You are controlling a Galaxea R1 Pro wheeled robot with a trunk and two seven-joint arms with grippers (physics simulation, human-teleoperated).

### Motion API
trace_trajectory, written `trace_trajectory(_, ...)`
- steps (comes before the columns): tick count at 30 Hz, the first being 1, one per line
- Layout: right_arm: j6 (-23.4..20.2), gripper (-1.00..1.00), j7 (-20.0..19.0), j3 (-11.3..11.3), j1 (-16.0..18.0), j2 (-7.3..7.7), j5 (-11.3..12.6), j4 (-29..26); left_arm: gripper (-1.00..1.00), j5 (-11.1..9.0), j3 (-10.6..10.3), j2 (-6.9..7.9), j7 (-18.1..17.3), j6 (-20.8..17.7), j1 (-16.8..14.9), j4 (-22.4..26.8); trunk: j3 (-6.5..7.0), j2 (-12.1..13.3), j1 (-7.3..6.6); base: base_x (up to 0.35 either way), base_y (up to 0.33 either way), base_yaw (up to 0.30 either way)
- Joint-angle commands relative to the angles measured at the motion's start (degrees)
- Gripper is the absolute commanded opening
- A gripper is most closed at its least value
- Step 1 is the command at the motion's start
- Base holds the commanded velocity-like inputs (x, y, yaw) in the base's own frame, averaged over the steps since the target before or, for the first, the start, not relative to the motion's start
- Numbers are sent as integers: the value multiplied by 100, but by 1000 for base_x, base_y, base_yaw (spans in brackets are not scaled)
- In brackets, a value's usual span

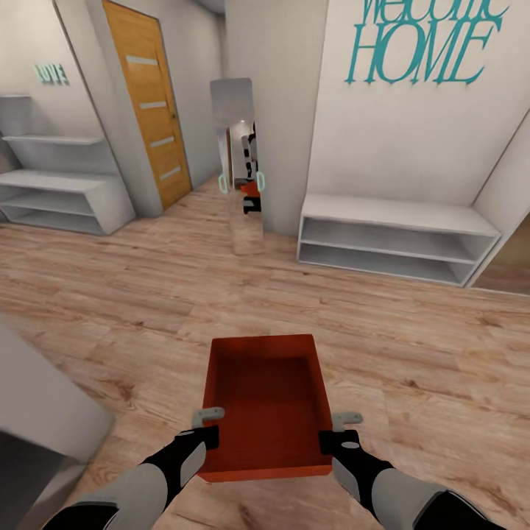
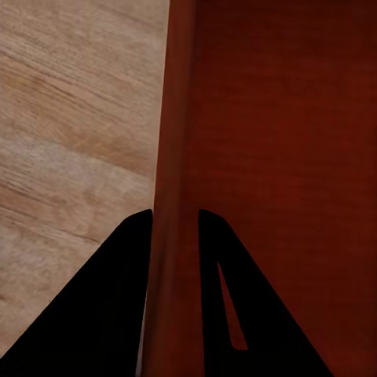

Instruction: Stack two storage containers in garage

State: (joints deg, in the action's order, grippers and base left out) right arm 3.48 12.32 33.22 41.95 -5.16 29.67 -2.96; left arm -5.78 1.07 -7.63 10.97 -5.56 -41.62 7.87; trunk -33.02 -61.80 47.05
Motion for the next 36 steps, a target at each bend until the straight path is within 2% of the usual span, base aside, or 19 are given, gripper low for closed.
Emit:
trace_trajectory(1,100,-100,-168,-123,6,-3,-22,-73,-100,-38,-98,17,54,-33,5,-6,-5,-3,3,322,0,0)
trace_trajectory(23,93,-100,-168,-123,6,-3,-25,-73,-100,-45,-98,19,54,-33,5,-13,-5,-3,3,322,0,1)
trace_trajectory(36,91,-100,-168,-114,6,-3,-30,-73,-100,-46,-98,19,54,-33,5,-14,-5,-3,3,322,0,230)
